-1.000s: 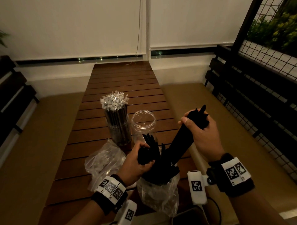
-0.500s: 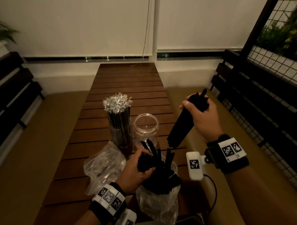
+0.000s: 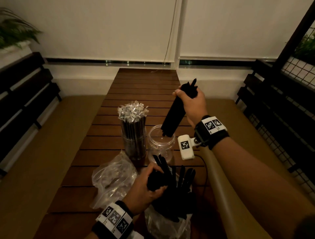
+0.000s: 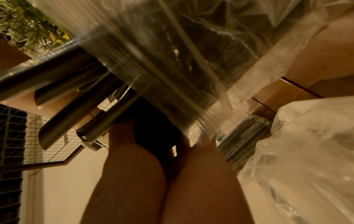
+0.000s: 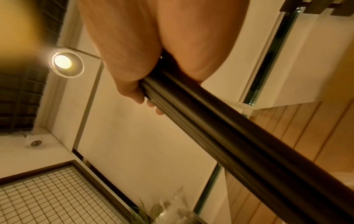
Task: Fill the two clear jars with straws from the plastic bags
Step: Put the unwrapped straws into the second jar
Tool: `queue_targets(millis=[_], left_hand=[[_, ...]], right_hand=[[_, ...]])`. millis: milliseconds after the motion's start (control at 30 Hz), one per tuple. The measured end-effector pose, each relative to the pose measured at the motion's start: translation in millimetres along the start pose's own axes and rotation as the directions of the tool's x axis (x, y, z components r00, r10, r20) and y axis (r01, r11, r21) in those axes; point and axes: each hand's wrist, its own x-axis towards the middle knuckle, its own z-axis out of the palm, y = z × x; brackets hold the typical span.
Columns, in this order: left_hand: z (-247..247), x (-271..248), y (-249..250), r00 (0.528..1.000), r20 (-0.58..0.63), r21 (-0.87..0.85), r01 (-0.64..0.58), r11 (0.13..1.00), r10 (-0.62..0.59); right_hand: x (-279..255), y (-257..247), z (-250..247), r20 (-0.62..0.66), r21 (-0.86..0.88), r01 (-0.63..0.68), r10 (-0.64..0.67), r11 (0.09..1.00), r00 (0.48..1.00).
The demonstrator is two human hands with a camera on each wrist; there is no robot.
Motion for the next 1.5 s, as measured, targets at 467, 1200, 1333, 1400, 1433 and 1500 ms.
queue_targets(millis=[467, 1200, 1333, 1400, 1433, 1500], left_hand=[[-1, 0, -1, 0.999, 0.012, -0.041, 0.045, 0.998, -0.045], [-2, 1, 3, 0.999, 0.024, -0.062, -0.024, 0.998, 0.025], [-3, 3, 5, 0.997, 0.049, -0.087, -0.057, 0.995, 0.061], [-3, 3, 5, 0.996, 0.053, -0.109, -0.064, 0.992, 0.07], [-2, 4, 5, 0.996, 0.054, -0.117, -0.066, 0.991, 0.073], [-1, 4, 4, 0.995, 0.059, -0.116, -0.068, 0.991, 0.075]], right_hand=[[-1, 77, 5, 0.187, -0.27, -0.108, 0.162, 0.957, 0.969], [-61, 13, -99, 0.182, -0.519, 0.065, 0.036, 0.853, 0.983], [-141, 32, -144, 0.267, -0.629, -0.076, 0.307, 0.773, 0.913], [-188, 42, -148, 0.345, -0.676, -0.089, 0.421, 0.731, 0.838], [-208, 47, -145, 0.37, -0.692, -0.096, 0.465, 0.716, 0.804], [-238, 57, -133, 0.401, -0.696, -0.117, 0.518, 0.709, 0.755]])
